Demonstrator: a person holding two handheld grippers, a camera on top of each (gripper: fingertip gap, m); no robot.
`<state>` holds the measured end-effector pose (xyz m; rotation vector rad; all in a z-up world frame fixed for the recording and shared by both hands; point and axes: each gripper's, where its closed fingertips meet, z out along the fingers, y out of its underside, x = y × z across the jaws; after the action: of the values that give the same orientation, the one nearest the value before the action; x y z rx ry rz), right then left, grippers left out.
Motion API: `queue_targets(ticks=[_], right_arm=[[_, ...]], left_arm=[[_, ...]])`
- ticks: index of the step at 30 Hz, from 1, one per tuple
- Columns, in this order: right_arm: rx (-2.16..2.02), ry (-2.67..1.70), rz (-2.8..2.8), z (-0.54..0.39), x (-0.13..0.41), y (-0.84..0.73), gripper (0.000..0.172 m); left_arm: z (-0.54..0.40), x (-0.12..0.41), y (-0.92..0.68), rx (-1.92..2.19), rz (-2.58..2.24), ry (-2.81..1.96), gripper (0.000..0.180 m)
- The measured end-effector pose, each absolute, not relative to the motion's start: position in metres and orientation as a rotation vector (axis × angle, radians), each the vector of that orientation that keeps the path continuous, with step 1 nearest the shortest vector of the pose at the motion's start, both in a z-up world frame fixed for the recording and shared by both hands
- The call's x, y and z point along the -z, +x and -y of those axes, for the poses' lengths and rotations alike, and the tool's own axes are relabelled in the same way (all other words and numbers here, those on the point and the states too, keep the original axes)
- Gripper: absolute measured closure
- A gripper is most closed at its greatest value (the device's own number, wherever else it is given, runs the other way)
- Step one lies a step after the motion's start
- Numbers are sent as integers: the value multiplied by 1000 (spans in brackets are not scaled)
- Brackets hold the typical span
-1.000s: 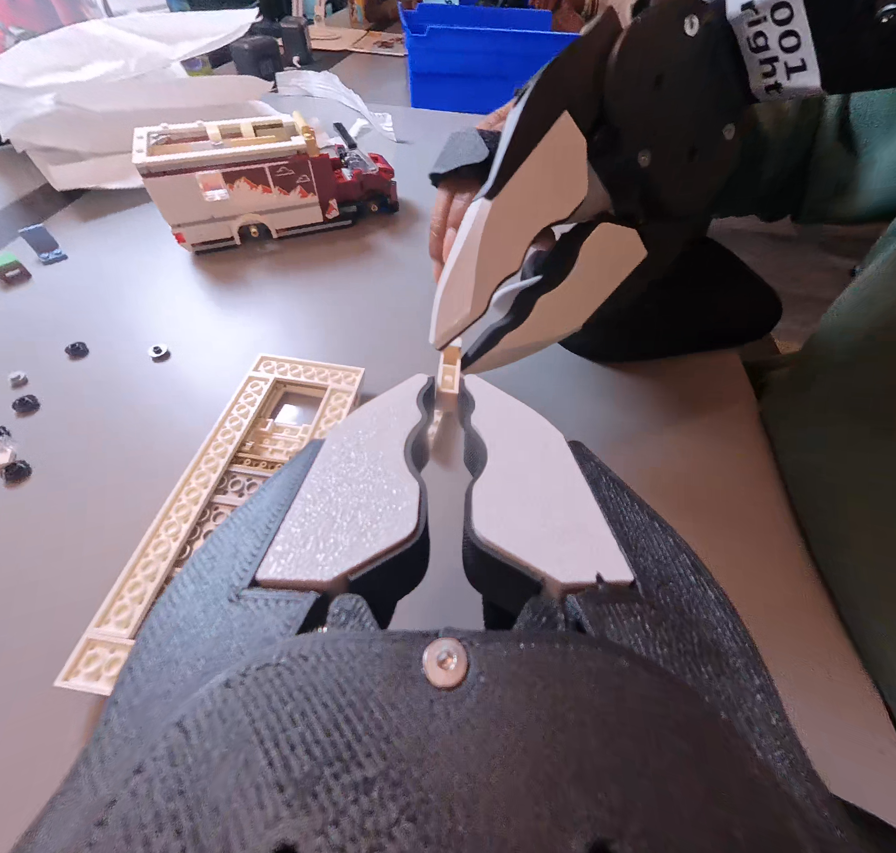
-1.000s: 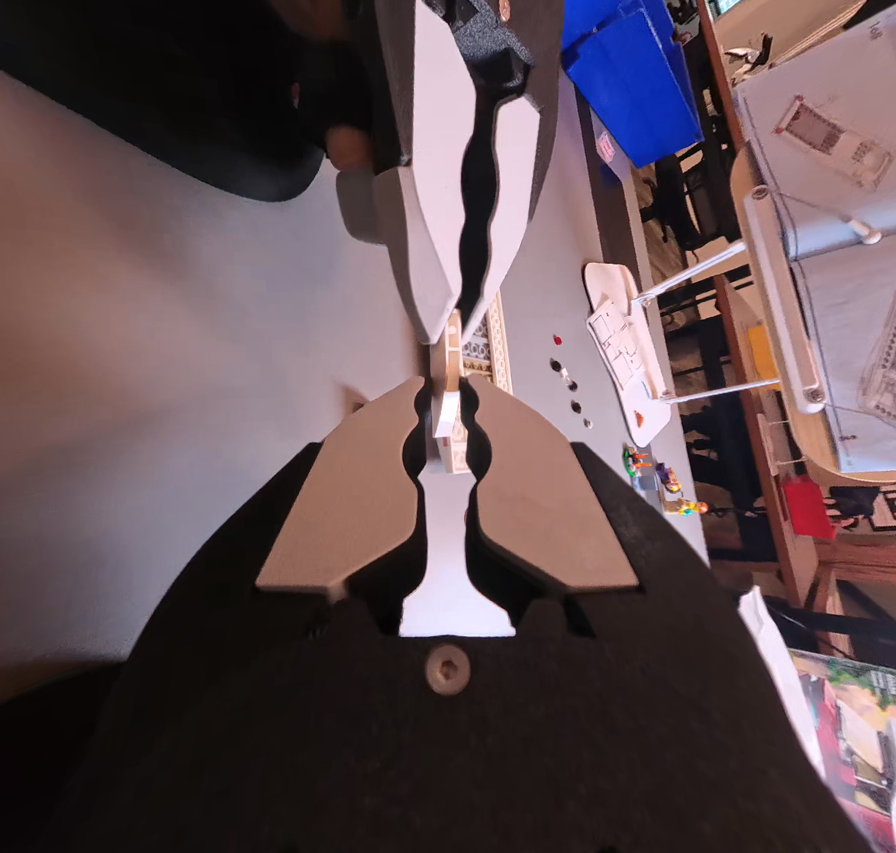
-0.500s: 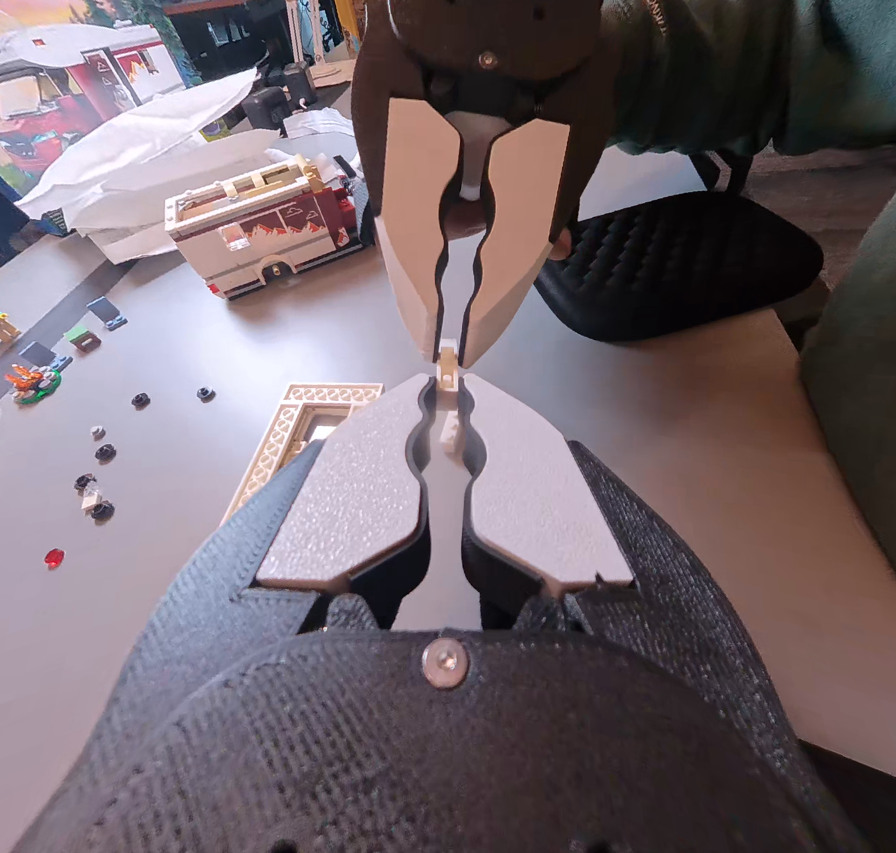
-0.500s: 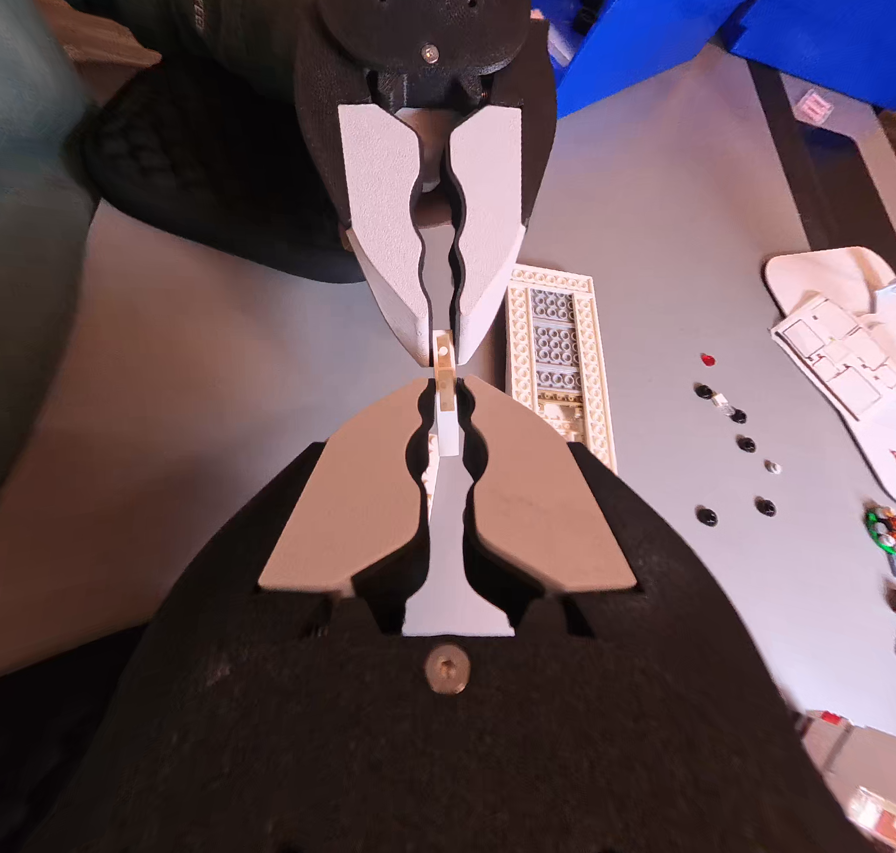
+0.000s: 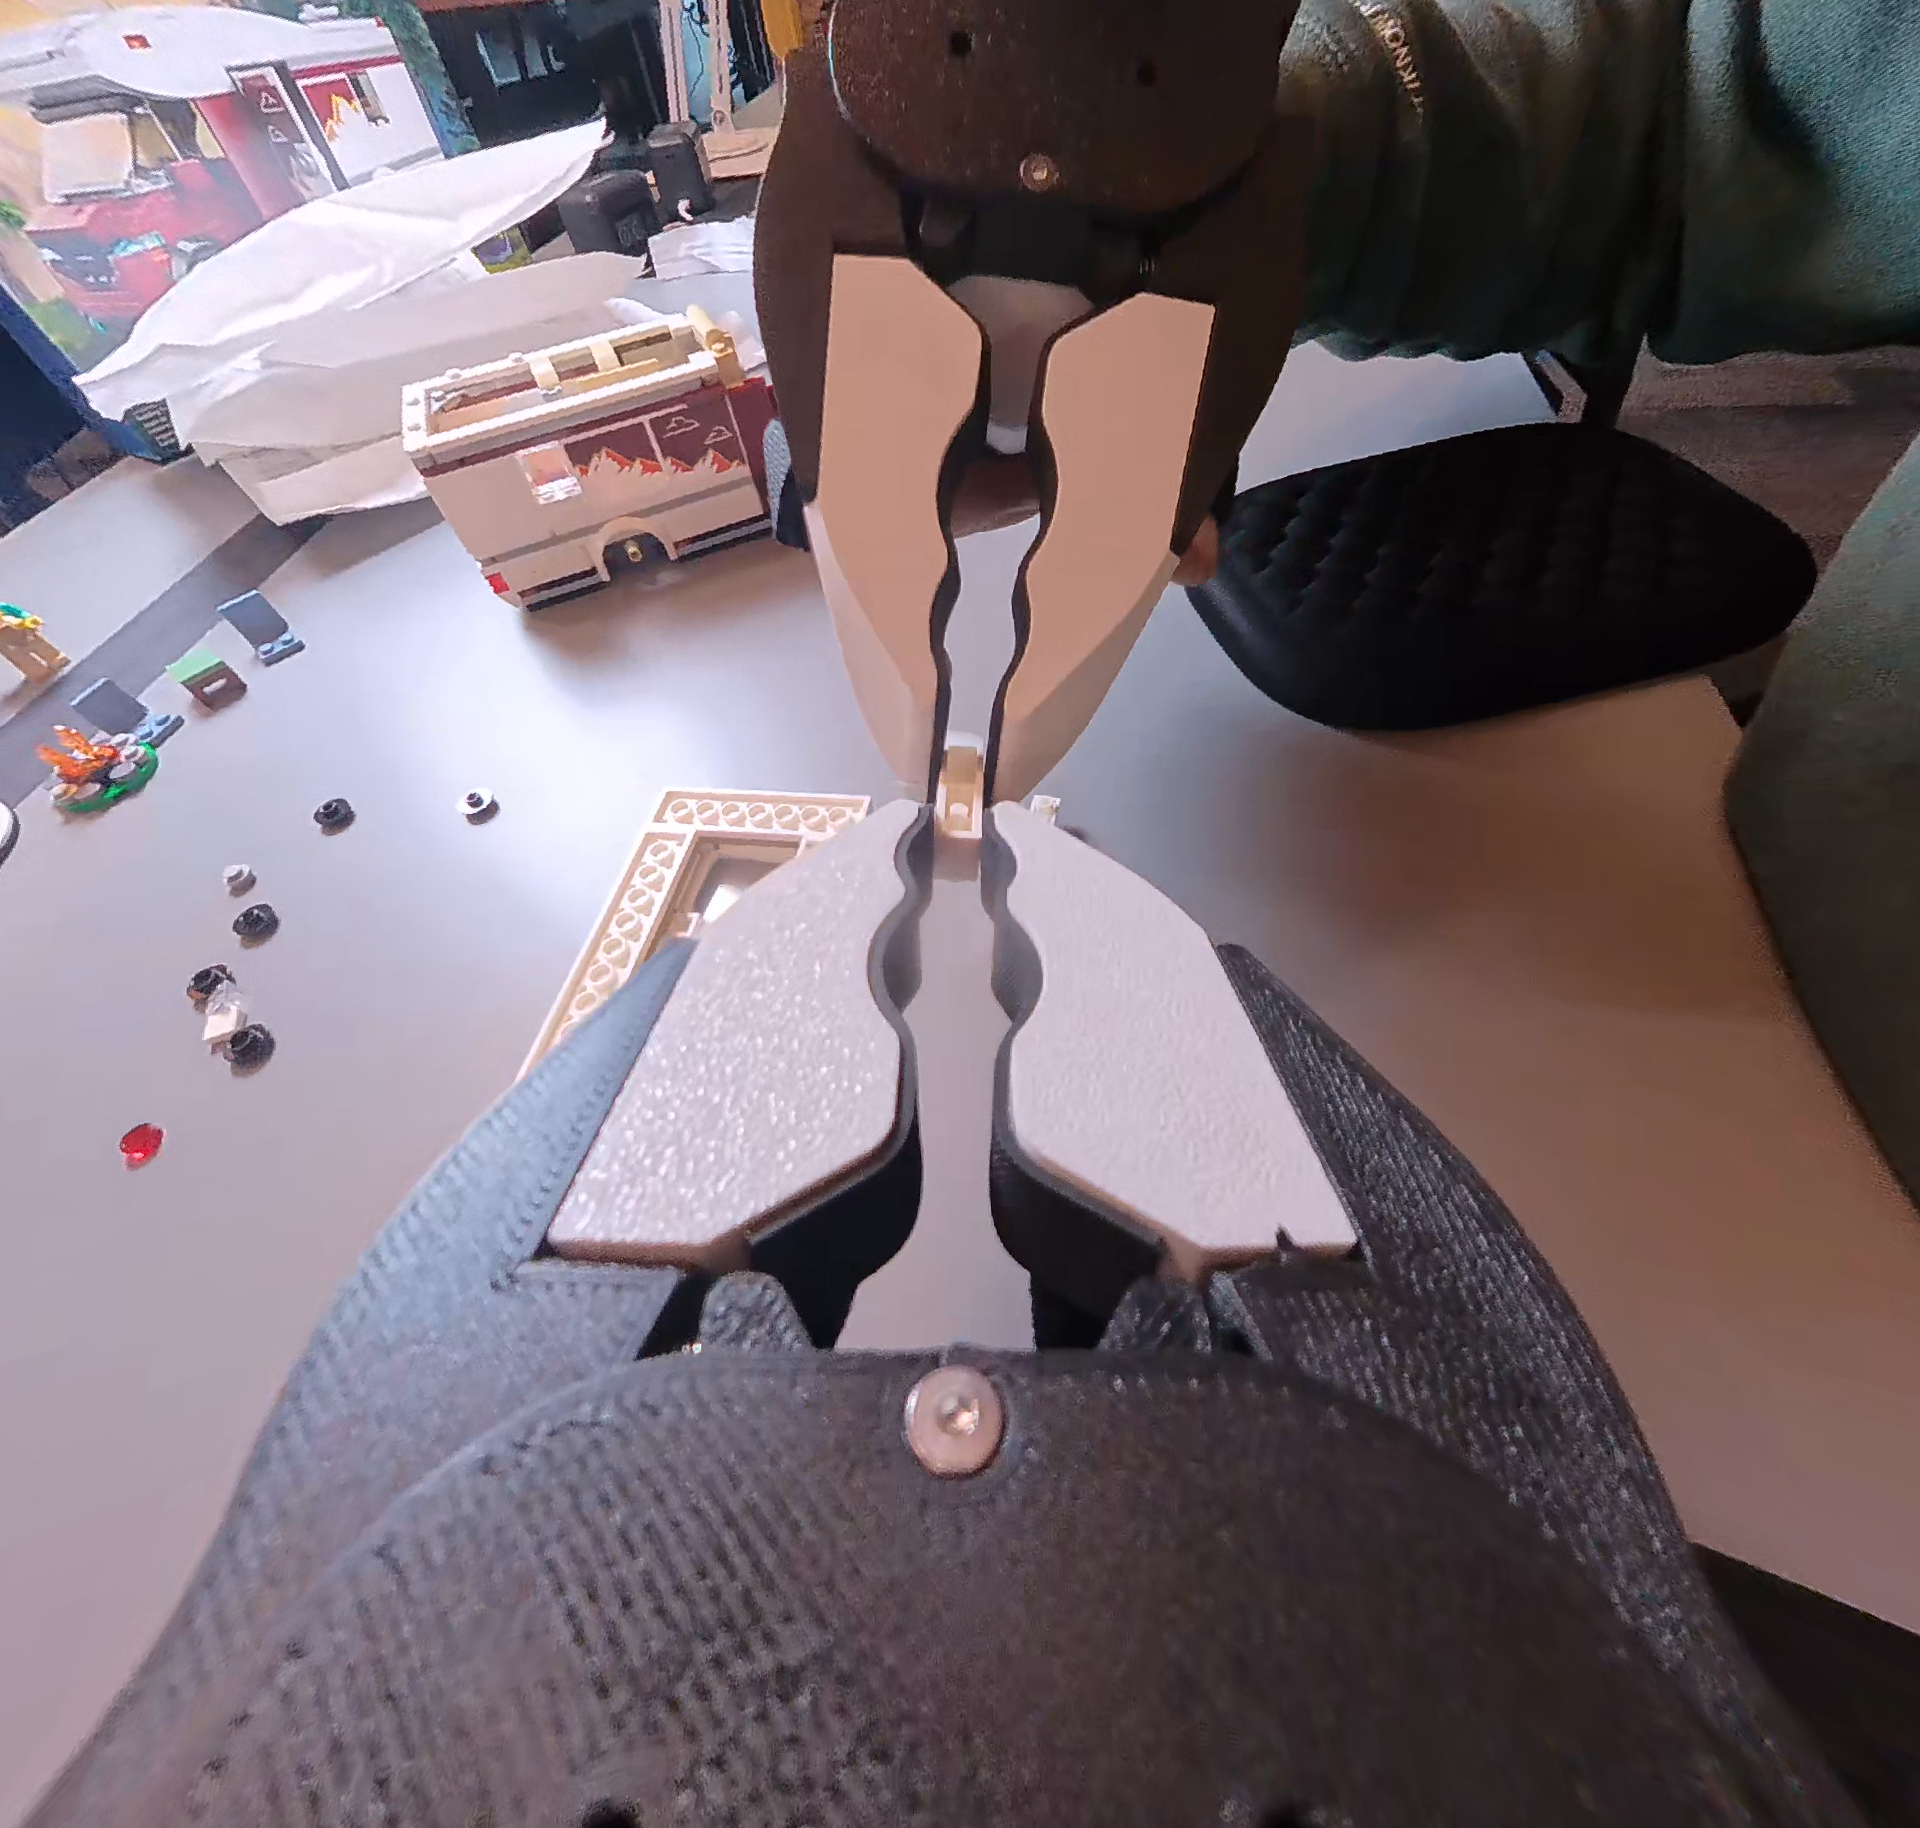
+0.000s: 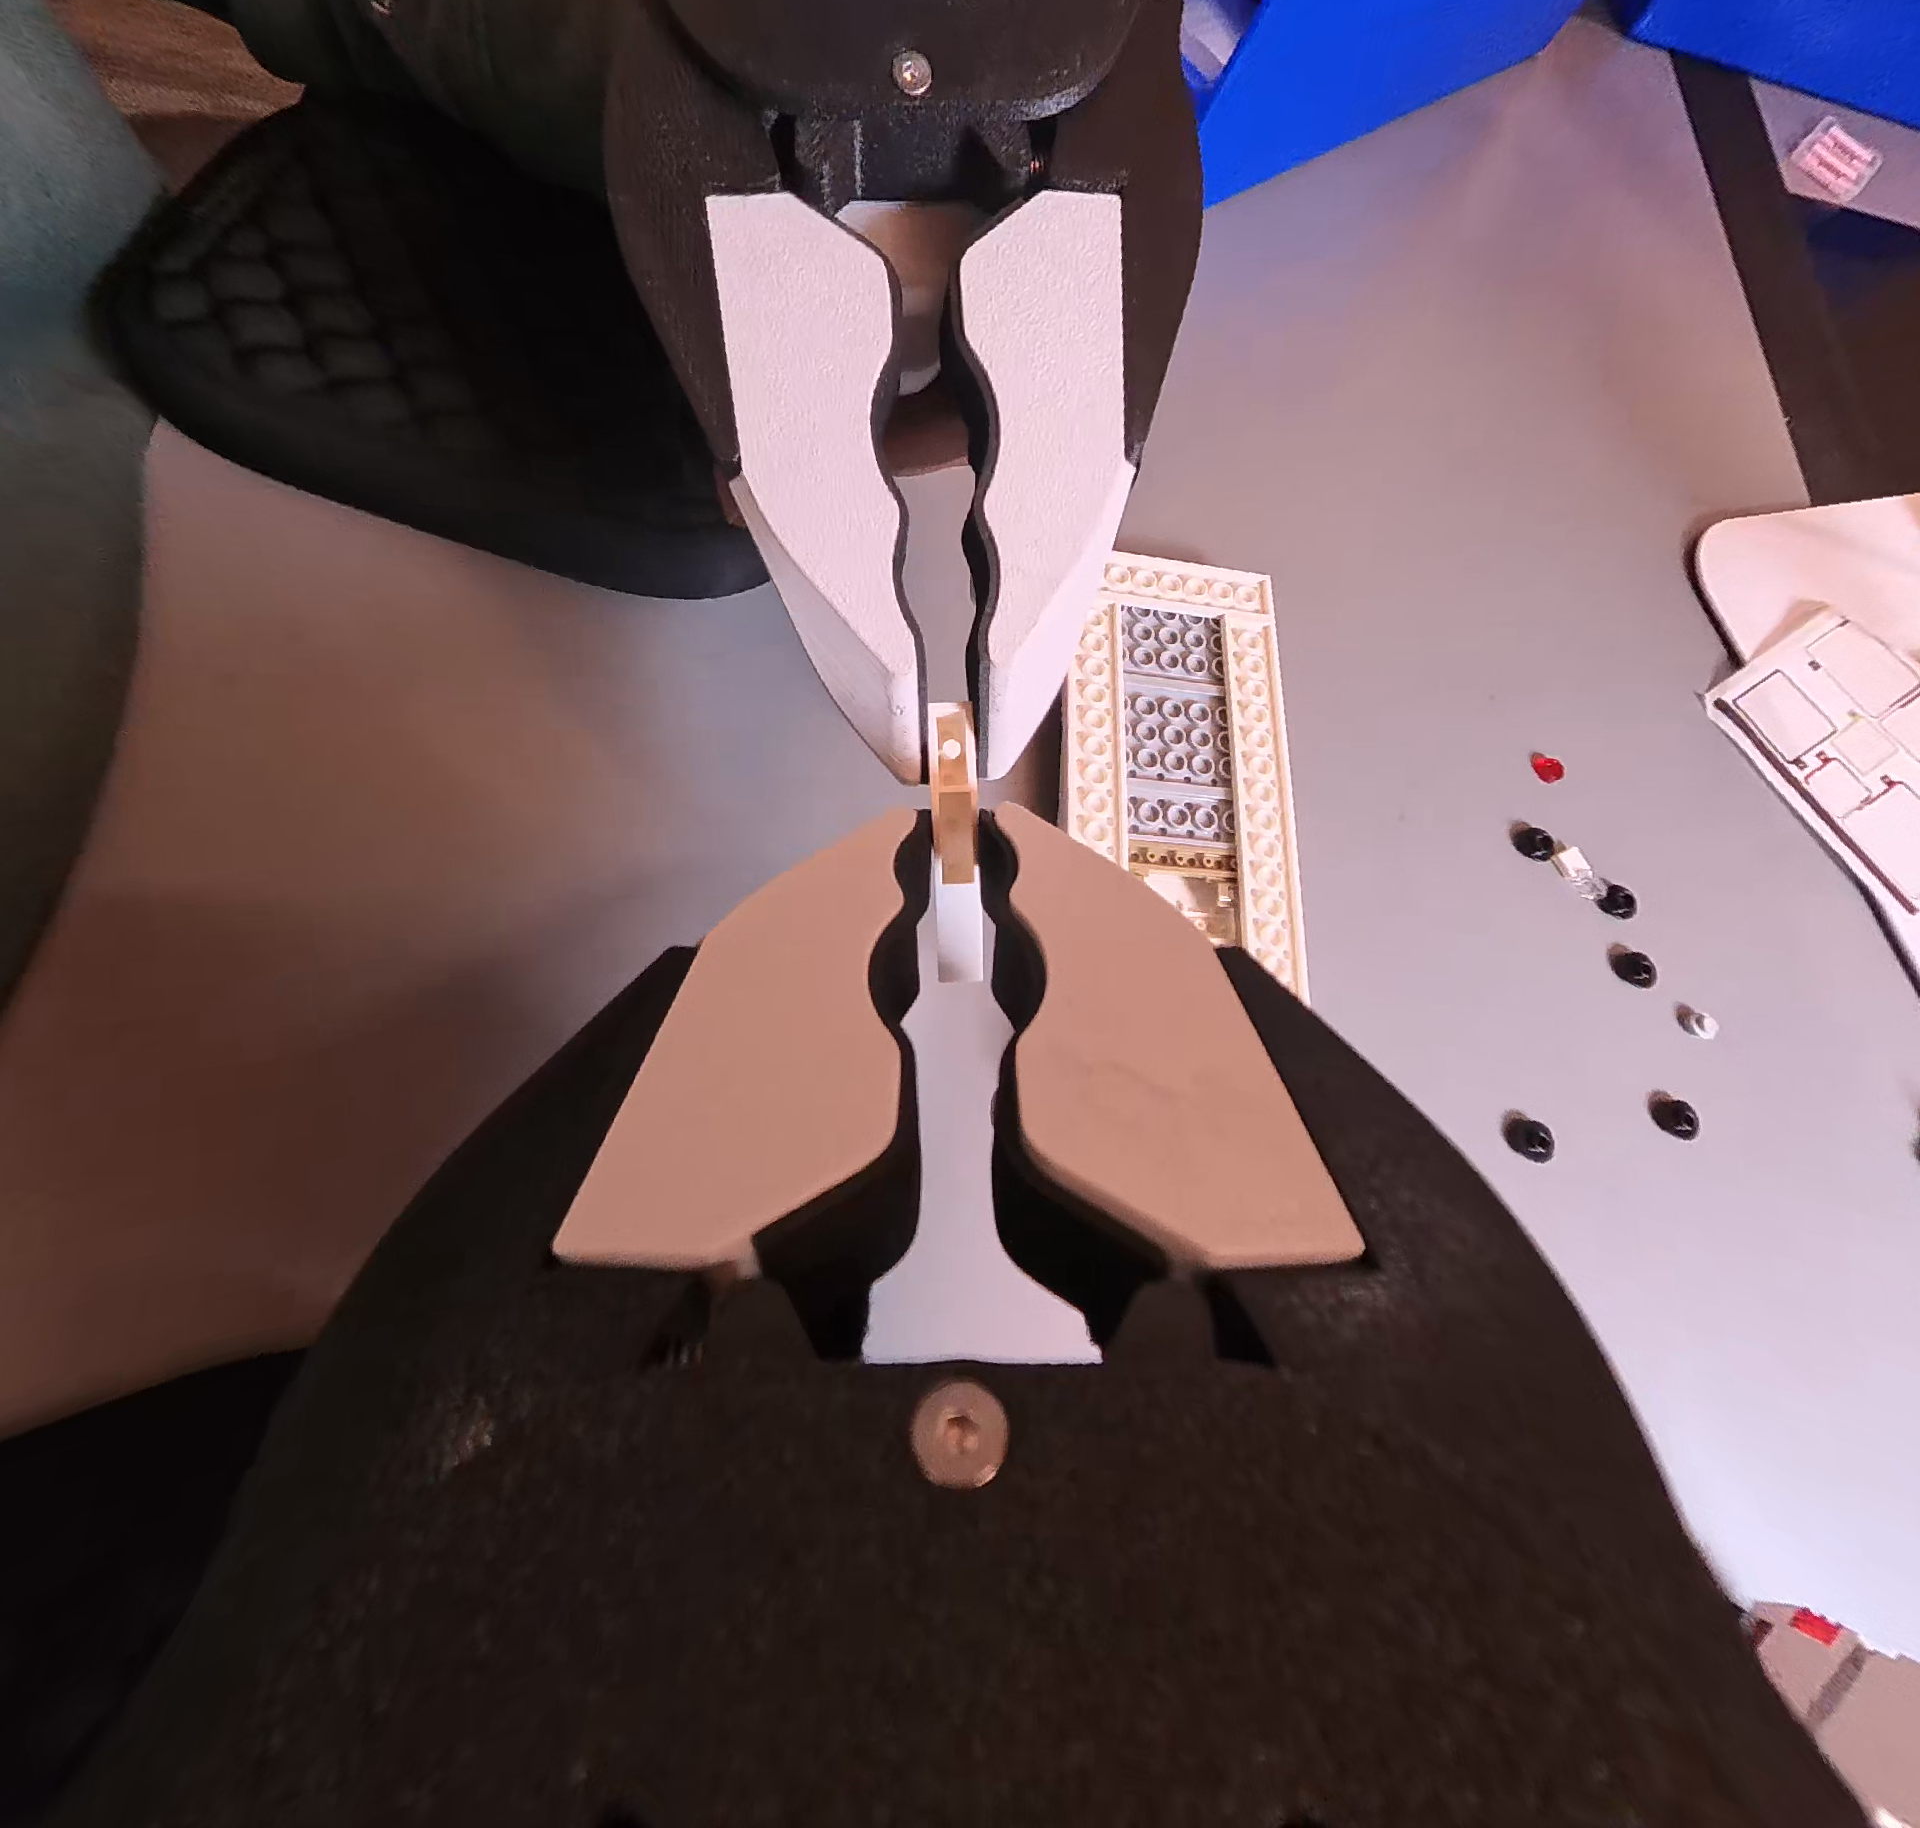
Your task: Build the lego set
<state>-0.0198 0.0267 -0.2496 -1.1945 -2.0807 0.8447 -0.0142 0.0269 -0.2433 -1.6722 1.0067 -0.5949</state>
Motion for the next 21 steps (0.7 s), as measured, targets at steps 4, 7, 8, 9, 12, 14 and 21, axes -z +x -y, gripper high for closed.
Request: queue_targets(ticks=[4,7,8,9,12,14,21], right_arm=[[-858,-1195,2078,-28,252,-21,164],[-862,-1187,2081,-29,250,-21,163],[-861,-1186,2090,-29,250,-21,164],[-862,-1186,2097,-29,251,-21,164],[-860,-1186,2112,-29,252,-20,164],[-867,-1192,2112,-29,254,-21,164],[-868,-1221,2099,-31,256,-21,164]], left_arm=[[-28,246,-16,598,-1002,-1681,172],[-29,246,-16,599,-1005,-1683,172],[-29,247,-16,600,-1006,-1684,172],[-29,247,-16,606,-1004,-1684,172],[-30,248,-16,609,-1003,-1689,172],[-30,249,-16,606,-1005,-1692,172],[-32,252,-17,605,-998,-1706,172]])
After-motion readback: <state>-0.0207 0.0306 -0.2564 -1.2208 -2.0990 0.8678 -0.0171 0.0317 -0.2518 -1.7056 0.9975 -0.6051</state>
